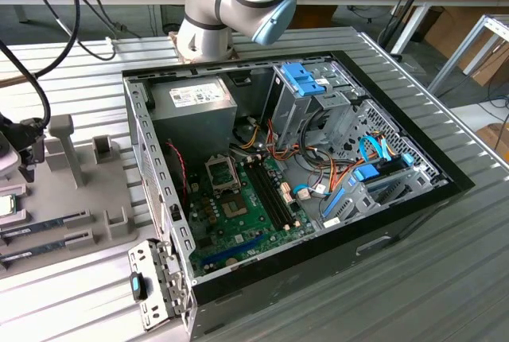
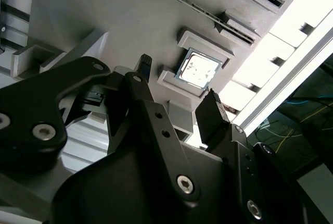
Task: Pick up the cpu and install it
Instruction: 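Pick up the cpu and move it towards the insertion slot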
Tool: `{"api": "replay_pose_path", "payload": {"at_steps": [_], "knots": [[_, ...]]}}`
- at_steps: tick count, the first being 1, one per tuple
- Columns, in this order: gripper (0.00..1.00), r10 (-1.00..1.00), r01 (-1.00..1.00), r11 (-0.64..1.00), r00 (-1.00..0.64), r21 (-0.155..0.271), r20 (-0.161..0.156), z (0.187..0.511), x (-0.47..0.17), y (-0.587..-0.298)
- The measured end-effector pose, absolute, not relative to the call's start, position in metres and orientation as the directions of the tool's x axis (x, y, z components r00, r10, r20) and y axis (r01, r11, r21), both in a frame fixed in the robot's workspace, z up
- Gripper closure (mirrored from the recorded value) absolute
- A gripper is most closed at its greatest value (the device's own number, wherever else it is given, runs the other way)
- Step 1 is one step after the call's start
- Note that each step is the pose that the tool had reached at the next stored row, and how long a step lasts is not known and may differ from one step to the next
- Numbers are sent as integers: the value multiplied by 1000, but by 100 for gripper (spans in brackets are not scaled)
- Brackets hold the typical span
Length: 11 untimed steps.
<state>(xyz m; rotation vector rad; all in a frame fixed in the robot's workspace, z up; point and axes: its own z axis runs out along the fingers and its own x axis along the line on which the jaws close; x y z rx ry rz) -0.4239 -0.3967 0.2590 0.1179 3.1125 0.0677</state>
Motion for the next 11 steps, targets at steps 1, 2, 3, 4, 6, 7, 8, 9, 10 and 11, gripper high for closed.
{"api": "replay_pose_path", "payload": {"at_steps": [1,2,3,4,6,7,8,9,10,11], "knots": [[38,76,75,996,-997,44,-24,259,-424,-397],[38,76,75,996,-997,44,-24,258,-424,-397],[38,76,75,996,-997,44,-24,258,-424,-397],[38,76,75,996,-997,44,-24,258,-424,-397],[38,76,75,996,-997,44,-24,257,-424,-397],[38,76,75,996,-997,44,-24,257,-424,-397],[38,76,75,996,-997,44,-24,257,-424,-397],[38,76,75,996,-997,44,-24,257,-424,-397],[38,76,75,996,-997,44,-24,256,-424,-397],[38,76,75,996,-997,44,-24,256,-424,-397]]}}
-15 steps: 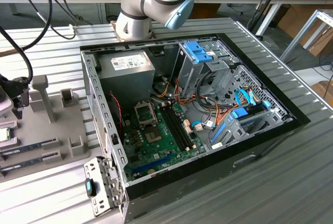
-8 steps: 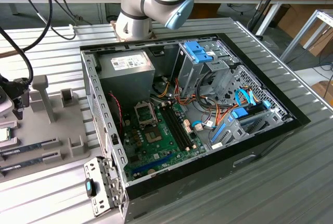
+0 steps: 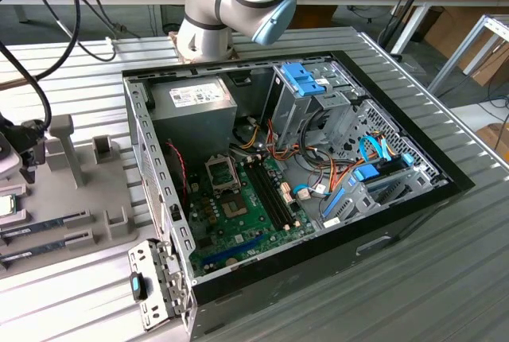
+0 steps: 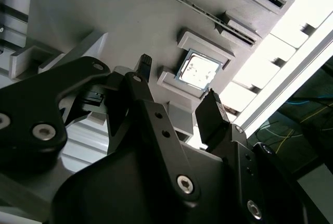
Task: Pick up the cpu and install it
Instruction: 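Pick up the cpu and move it towards the insertion slot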
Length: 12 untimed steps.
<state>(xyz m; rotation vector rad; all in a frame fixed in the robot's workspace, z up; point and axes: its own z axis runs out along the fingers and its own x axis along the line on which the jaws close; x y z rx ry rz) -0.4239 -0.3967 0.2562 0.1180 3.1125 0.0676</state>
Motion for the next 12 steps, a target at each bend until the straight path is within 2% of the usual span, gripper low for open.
{"api": "replay_pose_path", "payload": {"at_steps": [12], "knots": [[38,76,75,996,-997,44,-24,253,-424,-397]]}}
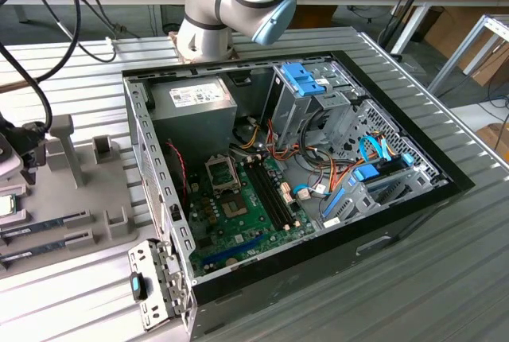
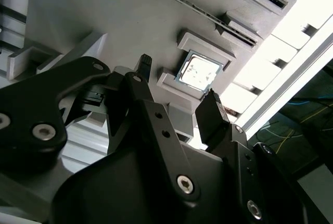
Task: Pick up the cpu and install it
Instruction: 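Pick up the cpu and move it towards the insertion slot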
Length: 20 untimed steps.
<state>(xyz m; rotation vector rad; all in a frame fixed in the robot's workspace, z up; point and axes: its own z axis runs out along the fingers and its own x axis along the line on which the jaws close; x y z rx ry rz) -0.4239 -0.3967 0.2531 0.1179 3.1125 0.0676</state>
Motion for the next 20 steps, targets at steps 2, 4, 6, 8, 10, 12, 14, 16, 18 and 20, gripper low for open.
{"api": "replay_pose_path", "payload": {"at_steps": [2,4,6,8,10,12,14,16,18,20], "knots": [[38,76,75,996,-997,44,-24,253,-424,-397],[38,76,75,996,-997,44,-24,252,-424,-397],[38,76,75,996,-997,44,-24,251,-424,-397],[38,76,75,996,-997,44,-24,251,-424,-397],[38,76,75,996,-997,44,-24,250,-424,-397],[38,76,75,996,-997,44,-24,250,-424,-397],[38,76,75,996,-997,44,-24,249,-424,-397],[38,76,75,996,-997,44,-24,248,-424,-397],[38,76,75,996,-997,44,-24,247,-424,-397],[38,76,75,996,-997,44,-24,247,-424,-397]]}}
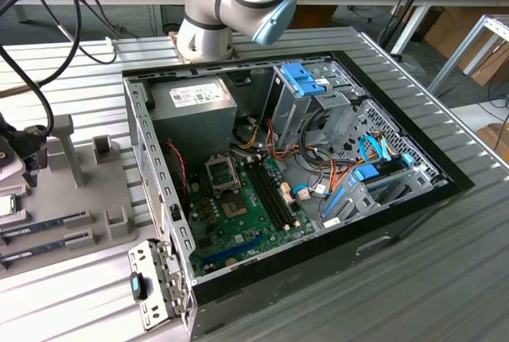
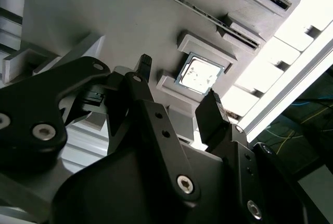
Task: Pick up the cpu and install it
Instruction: 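Pick up the cpu and move it towards the insertion slot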
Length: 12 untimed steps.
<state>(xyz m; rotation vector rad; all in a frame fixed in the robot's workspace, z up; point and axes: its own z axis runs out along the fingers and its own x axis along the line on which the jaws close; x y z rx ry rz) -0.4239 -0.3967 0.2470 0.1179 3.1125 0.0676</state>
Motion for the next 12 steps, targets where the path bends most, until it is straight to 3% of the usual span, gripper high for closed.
{"api": "replay_pose_path", "payload": {"at_steps": [12], "knots": [[38,76,75,996,-997,44,-24,243,-427,-397]]}}
